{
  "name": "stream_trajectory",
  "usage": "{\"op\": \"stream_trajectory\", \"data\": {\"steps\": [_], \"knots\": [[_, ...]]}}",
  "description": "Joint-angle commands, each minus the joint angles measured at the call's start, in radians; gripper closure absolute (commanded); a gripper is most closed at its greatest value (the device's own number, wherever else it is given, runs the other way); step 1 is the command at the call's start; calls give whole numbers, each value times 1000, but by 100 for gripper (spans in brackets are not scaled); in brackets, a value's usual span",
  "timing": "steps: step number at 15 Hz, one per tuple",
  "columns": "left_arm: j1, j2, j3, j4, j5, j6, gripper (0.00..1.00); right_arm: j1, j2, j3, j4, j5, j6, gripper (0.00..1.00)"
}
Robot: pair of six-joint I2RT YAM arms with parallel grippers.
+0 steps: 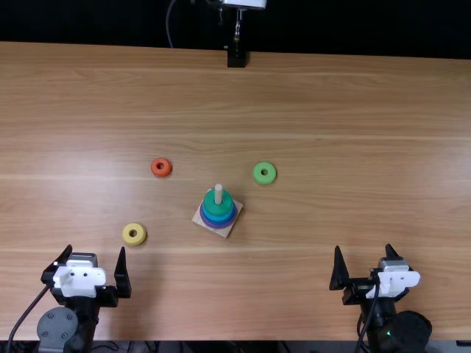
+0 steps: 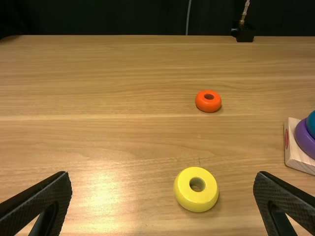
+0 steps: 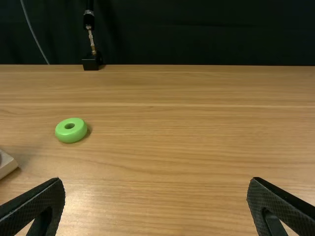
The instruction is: Build the Hanoi tower: stack the rings onto the peg from bottom to top in this color order: purple, dark blue, light blue, dark green, light green, yellow, orange.
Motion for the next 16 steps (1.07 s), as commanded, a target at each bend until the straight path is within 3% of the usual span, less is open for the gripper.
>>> {"op": "stream_trajectory", "data": {"steps": [1,13,16], "knots": [[11,-12,-106,-84,9,16,0,-12,-12,-65,-63,-4,1,0],[11,-12,-106,-84,9,16,0,-9,-12,-65,-63,-6,1,0],[11,-12,-106,-84,9,16,0,0,-12,-66,-57,4,5,0]]}}
